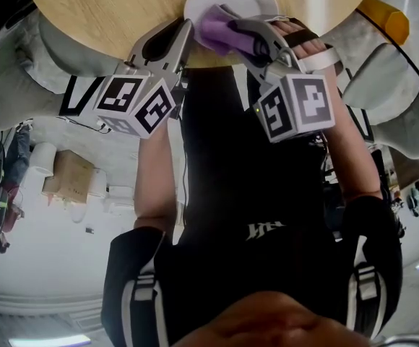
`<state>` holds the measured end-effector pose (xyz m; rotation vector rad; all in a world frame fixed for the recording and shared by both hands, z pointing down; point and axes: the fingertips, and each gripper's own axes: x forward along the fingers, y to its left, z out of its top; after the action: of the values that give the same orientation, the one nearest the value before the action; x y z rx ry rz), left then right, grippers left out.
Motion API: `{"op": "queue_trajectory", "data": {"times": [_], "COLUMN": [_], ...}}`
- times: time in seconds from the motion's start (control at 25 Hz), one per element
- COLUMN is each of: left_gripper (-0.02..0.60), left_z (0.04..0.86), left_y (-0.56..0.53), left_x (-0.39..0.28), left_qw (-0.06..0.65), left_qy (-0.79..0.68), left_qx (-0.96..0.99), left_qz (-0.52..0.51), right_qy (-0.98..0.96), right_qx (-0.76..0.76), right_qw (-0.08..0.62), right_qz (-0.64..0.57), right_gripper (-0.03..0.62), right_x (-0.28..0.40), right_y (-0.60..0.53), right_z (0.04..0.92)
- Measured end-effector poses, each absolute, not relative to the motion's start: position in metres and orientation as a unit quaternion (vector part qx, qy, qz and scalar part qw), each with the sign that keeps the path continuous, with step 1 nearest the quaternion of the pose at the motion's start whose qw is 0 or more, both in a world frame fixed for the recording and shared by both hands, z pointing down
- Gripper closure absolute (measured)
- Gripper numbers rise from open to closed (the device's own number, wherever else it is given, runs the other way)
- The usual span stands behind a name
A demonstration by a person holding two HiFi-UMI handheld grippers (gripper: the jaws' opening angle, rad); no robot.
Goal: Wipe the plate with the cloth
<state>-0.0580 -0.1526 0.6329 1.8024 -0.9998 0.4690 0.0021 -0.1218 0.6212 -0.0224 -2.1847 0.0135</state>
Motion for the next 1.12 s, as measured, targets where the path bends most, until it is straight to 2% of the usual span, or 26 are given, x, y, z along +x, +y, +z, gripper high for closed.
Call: {"op": "queue_trajectory", "data": {"times": [0.36, 0.76, 0.88, 1.12], "left_gripper": [0.537, 0.537, 0.537, 0.537], "left_z": [0.633, 0.633, 0.633, 0.632], "left_y": [-0.15, -0.149, -0.149, -0.151], "left_x": [-0.058, -0.057, -0.058, -0.057], "left_qw": [0.494, 0.495, 0.494, 0.491], "left_qy": [-0.41, -0.41, -0.411, -0.414], "left_qx": [0.742, 0.742, 0.742, 0.742], "left_qz": [0.192, 0.191, 0.19, 0.191], "right_qy": [-0.864, -0.842, -0.856, -0.892], "right_qx": [0.03, 0.073, 0.084, -0.001], "right_qw": [0.503, 0.534, 0.509, 0.452], "right_qz": [0.012, 0.015, 0.021, 0.023], "right_gripper": [0.5, 0.5, 0.5, 0.5], "right_x": [0.07, 0.106, 0.089, 0.003], "right_y": [-0.14, -0.153, -0.151, -0.106], "right_z": [0.618, 0.607, 0.589, 0.601]}}
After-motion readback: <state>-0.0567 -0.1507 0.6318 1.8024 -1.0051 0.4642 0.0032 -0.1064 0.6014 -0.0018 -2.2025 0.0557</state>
